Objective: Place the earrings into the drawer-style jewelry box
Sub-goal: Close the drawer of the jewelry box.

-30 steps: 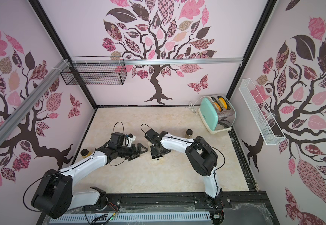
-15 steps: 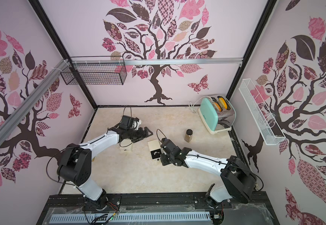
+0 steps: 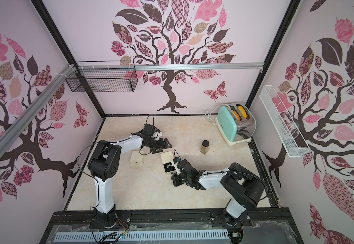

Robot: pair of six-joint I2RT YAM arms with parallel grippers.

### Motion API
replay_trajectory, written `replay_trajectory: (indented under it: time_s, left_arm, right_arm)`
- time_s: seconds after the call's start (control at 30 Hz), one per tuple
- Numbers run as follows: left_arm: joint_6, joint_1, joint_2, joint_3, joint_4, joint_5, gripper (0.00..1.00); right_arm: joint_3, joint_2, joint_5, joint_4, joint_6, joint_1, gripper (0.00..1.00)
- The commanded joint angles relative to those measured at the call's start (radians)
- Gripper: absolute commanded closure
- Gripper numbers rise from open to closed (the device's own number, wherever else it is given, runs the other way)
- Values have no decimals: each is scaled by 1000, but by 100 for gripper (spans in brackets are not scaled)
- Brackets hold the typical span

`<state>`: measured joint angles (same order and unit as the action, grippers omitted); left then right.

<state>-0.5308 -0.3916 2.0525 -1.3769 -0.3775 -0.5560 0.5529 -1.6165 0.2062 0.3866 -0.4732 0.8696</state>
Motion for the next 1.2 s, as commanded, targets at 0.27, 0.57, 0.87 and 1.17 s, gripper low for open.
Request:
replay_trajectory:
  time_s: [0.27,0.57,0.87,1.17]
  left_arm:
    - [-30,-16,-32,107,66,-84,12]
    - [-52,-23,-43,153,100,-93,12]
    - [-51,-26,-38,154,101,-90,12]
    - [4,-24,-90,124,26,12,9]
  right_arm:
    - [86,-73,4,111,-35,-39,100]
    - [104,-157,-13,263,-121,-64,100]
    - [155,-267,-17,378,-174,-83,100]
    - [130,-204,15,330,-180,-84,93]
